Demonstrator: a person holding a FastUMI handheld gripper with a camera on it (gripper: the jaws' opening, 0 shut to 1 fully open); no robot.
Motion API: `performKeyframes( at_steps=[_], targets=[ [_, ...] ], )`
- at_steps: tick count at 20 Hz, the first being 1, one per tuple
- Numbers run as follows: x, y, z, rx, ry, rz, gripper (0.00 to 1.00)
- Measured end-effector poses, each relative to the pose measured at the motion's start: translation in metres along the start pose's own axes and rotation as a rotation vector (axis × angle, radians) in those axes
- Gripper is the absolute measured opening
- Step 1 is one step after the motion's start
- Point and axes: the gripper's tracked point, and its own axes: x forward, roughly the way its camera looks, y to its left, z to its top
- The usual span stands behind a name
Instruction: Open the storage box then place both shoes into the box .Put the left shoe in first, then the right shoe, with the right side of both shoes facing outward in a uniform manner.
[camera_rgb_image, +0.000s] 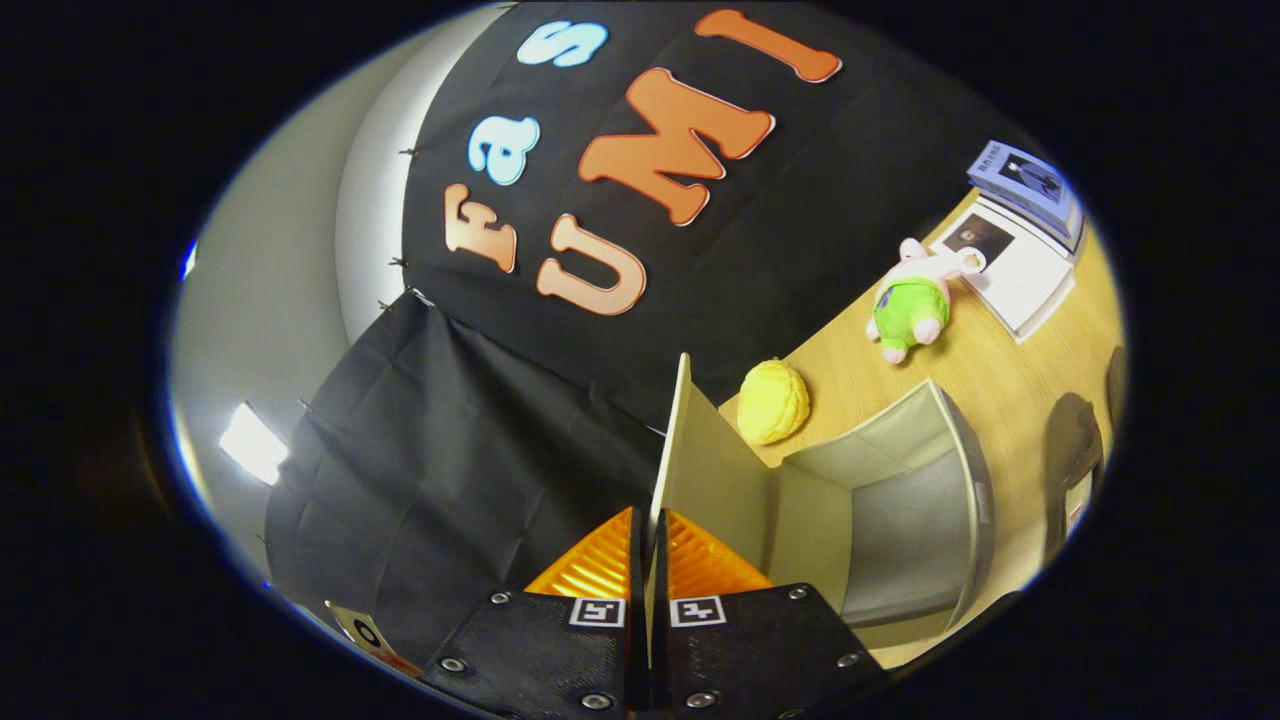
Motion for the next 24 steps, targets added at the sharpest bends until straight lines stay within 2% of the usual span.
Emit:
performKeyframes(
  at_steps=[8,10,12,14,15,16,17,18,24],
  targets=[
    [0.05,0.033,-0.038,-0.069,0.057,-0.044,0.03],
    [0.06,0.042,-0.043,-0.089,0.05,-0.039,0.05],
    [0.071,0.051,-0.052,-0.134,0.061,-0.034,0.12],
    [0.074,0.057,-0.062,-0.165,0.092,-0.01,0.36],
    [0.071,0.056,-0.062,-0.17,0.097,-0.009,0.63],
    [0.07,0.051,-0.06,-0.177,0.093,-0.018,0.74],
    [0.068,0.042,-0.055,-0.186,0.079,-0.043,0.91],
    [0.064,0.033,-0.046,-0.197,0.057,-0.074,0.97],
    [0.032,-0.021,0.005,-0.215,-0.068,-0.216,0.98]
  ],
)
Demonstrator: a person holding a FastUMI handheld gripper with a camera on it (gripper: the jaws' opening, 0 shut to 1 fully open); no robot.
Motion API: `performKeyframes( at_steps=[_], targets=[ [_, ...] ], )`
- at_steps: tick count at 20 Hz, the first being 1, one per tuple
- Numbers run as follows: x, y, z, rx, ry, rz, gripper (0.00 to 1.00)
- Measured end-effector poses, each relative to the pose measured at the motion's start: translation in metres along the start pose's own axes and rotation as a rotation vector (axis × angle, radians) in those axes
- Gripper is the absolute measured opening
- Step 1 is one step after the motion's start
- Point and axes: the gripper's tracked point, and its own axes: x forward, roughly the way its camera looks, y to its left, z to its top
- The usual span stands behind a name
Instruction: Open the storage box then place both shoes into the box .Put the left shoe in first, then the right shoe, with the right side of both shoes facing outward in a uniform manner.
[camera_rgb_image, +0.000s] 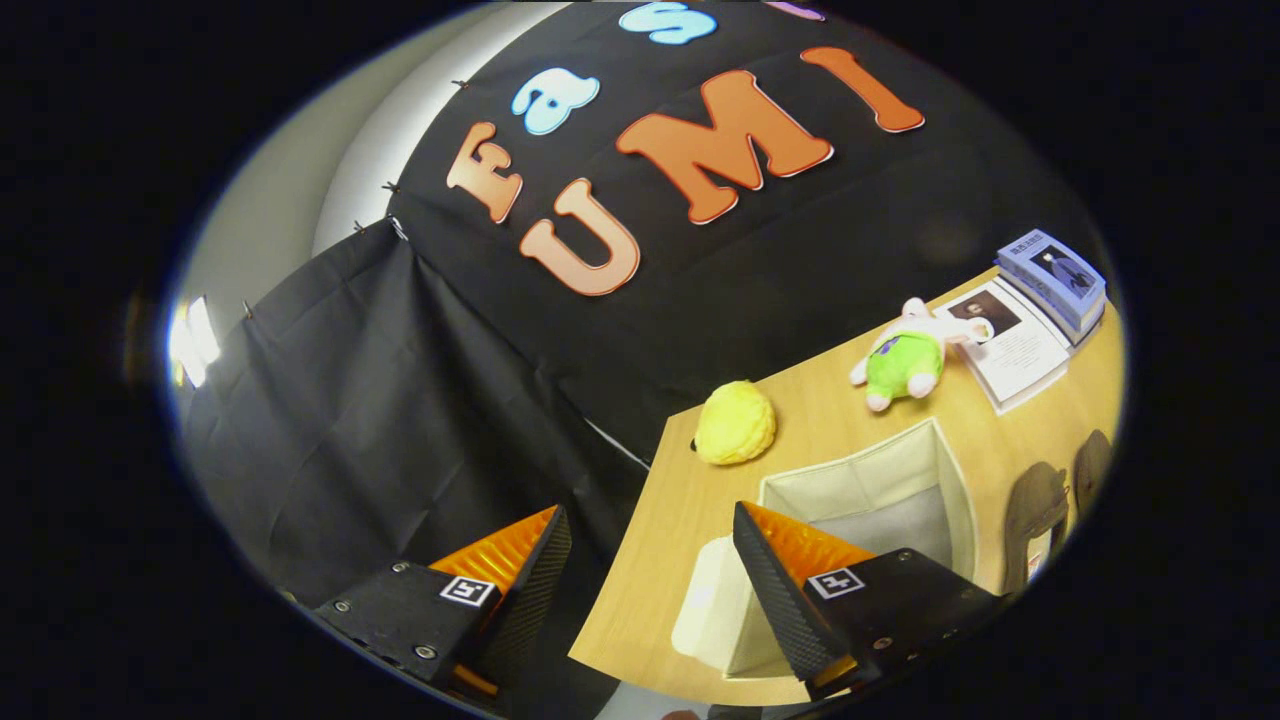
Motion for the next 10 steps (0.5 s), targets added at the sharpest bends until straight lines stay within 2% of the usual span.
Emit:
performKeyframes(
  at_steps=[10],
  targets=[
    [-0.04,-0.089,0.032,-0.072,-0.086,-0.17,0.98]
  ],
)
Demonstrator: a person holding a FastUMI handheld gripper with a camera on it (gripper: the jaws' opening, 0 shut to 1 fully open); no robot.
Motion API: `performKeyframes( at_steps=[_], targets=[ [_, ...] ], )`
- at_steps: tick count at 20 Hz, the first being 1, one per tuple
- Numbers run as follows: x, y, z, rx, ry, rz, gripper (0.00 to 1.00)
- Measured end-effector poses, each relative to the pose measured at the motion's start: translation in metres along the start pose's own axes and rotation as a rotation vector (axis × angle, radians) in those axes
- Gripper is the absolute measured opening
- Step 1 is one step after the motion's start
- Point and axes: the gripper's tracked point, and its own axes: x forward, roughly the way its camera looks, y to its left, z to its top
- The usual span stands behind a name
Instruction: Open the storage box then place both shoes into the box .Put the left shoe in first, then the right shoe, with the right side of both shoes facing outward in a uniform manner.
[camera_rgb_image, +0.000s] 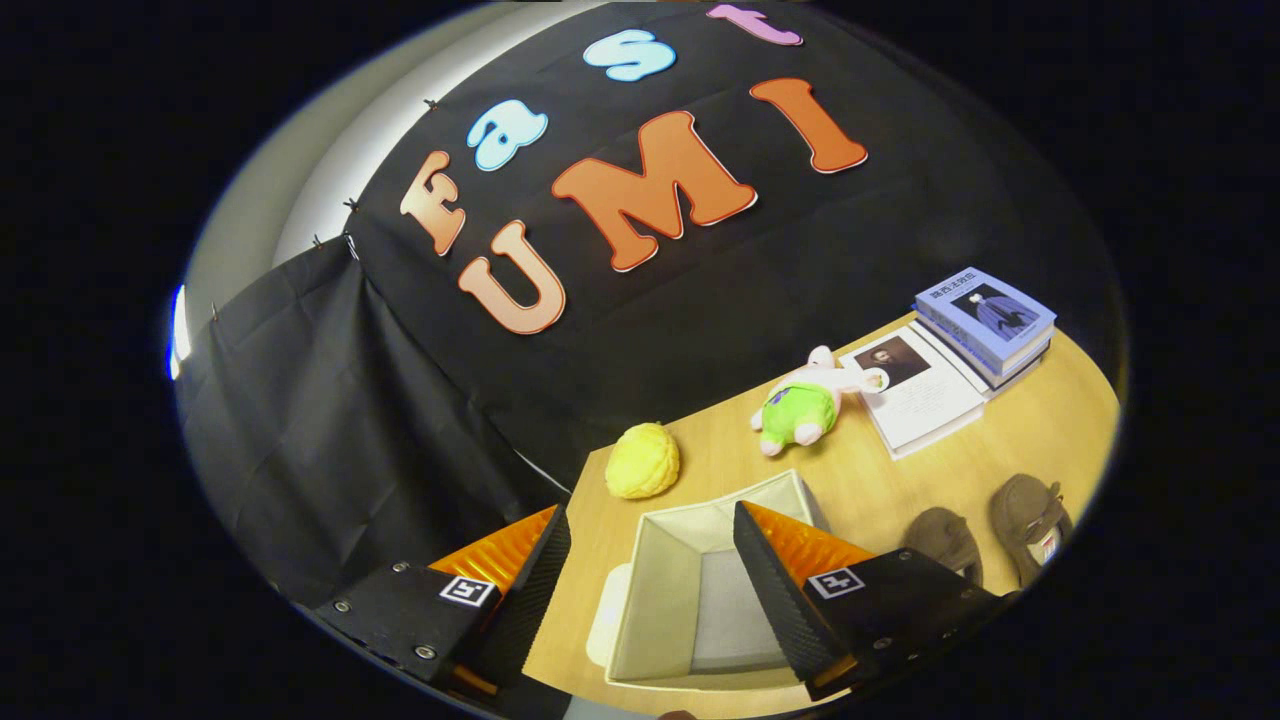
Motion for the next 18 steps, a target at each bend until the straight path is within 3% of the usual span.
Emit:
performKeyframes(
  at_steps=[4,9,15,18],
  targets=[
    [-0.013,-0.045,-0.004,-0.035,-0.003,-0.063,0.98],
    [-0.038,-0.126,-0.021,-0.11,0.013,-0.236,0.98],
    [-0.066,-0.208,-0.063,-0.111,0.078,-0.406,0.99],
    [-0.063,-0.233,-0.09,-0.103,0.136,-0.443,0.92]
  ],
)
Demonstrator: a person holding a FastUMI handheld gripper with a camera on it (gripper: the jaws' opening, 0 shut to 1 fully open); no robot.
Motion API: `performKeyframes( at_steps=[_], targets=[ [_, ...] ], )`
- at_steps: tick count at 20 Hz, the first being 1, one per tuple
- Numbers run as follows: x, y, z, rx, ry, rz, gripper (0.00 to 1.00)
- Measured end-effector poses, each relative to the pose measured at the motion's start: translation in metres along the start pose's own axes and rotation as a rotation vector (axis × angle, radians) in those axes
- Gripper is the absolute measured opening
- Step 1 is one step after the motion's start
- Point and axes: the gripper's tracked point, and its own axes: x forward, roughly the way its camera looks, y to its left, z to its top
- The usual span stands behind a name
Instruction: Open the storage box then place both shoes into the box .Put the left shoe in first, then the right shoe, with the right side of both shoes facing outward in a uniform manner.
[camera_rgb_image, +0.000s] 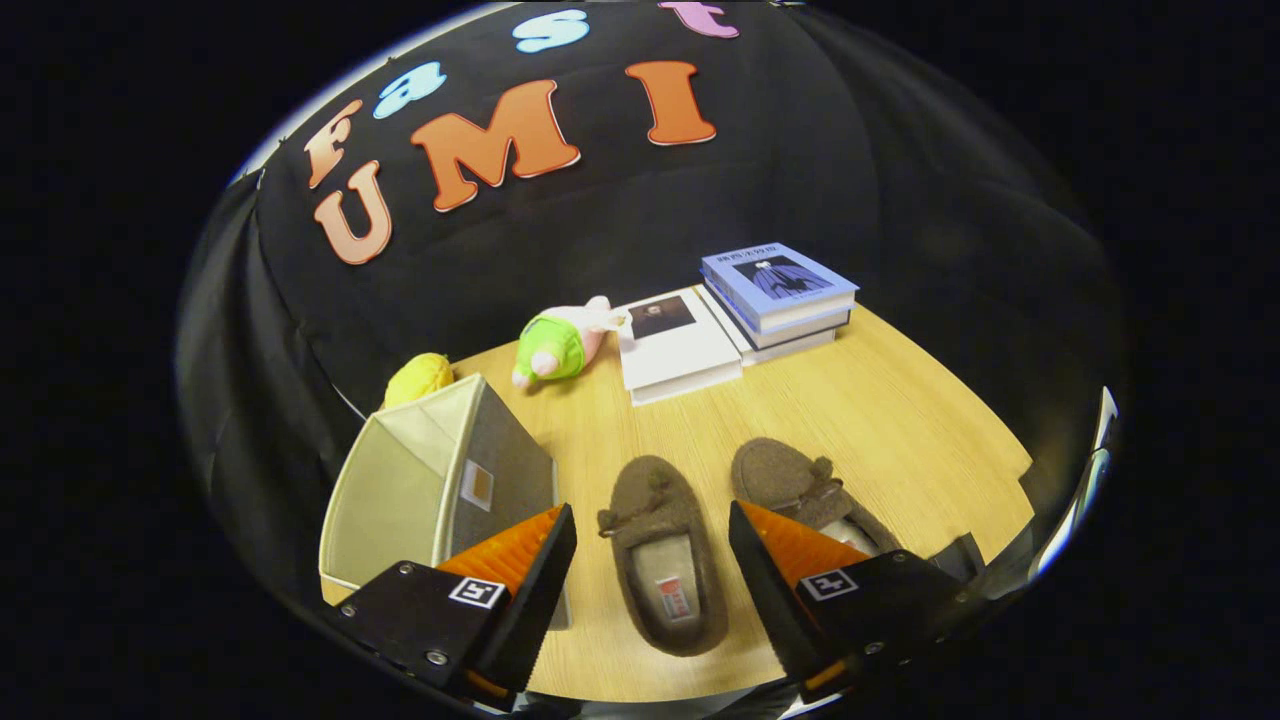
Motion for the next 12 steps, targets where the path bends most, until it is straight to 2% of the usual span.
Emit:
performKeyframes(
  at_steps=[7,12],
  targets=[
    [0.041,-0.025,-0.052,-0.026,0.123,-0.076,0.59],
    [0.069,-0.032,-0.074,0.023,0.181,-0.111,0.43]
  ],
)
